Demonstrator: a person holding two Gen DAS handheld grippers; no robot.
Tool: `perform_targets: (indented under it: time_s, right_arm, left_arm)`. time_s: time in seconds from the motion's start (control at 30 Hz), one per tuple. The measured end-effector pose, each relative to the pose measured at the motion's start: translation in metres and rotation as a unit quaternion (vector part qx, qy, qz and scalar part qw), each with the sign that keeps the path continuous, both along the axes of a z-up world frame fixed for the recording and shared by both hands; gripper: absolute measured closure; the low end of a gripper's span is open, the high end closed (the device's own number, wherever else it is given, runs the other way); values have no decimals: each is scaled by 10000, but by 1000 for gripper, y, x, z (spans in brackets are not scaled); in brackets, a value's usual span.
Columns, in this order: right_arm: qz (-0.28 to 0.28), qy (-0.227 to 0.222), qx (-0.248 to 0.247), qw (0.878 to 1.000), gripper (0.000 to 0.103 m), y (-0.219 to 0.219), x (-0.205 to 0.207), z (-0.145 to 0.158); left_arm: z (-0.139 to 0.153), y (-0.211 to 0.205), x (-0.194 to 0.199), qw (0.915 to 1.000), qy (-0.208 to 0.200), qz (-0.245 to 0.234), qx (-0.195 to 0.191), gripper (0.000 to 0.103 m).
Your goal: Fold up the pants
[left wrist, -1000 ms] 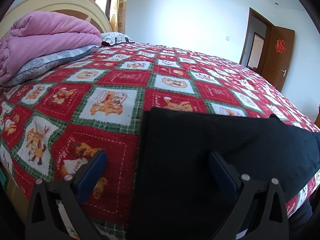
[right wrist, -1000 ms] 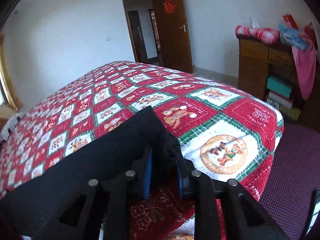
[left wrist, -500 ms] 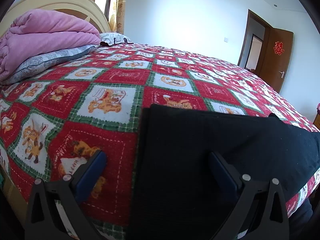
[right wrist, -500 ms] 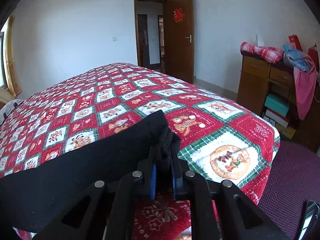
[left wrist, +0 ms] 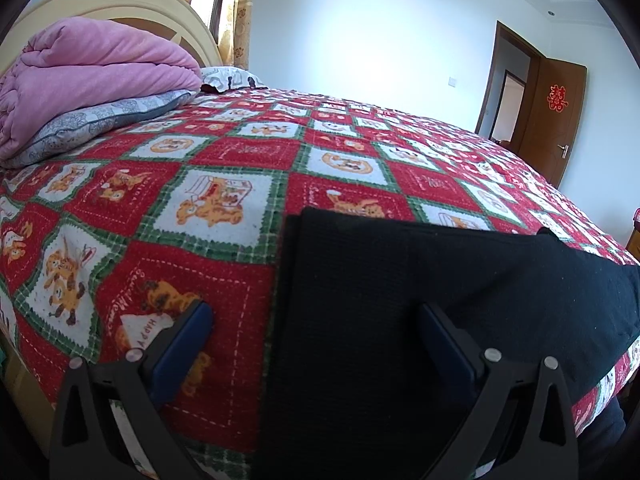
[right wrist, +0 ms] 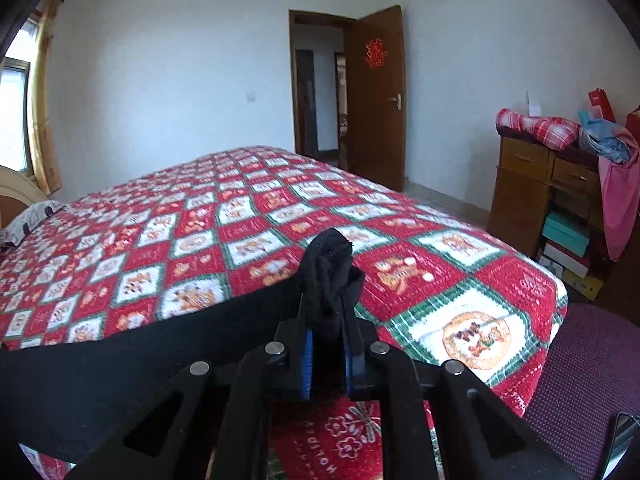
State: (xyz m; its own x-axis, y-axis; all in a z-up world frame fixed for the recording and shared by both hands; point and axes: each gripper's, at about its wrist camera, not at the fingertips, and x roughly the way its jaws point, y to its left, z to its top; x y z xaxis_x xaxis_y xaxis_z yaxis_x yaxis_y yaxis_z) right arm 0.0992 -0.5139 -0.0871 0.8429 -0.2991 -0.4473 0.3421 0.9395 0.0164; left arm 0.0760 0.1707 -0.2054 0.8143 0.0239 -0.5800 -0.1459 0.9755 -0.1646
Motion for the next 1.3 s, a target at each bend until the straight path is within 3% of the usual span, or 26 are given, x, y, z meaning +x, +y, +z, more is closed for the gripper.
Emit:
perform_targets:
  time_s: [0.57, 0.87, 1.3]
  right_arm:
    - [1137, -534, -170, 9919, 92, 66, -15, 32]
    - [1709, -489, -325, 9835, 92, 109, -17, 34]
    - [2419, -172, -288, 9697, 92, 164, -13, 11]
  left_arm:
    - [-1, 0, -1, 10000, -13, 3, -1, 0]
    - [-1, -1, -2, 10000, -16, 5, -1, 0]
    - [-1, -1, -3, 10000, -24, 5, -2, 0]
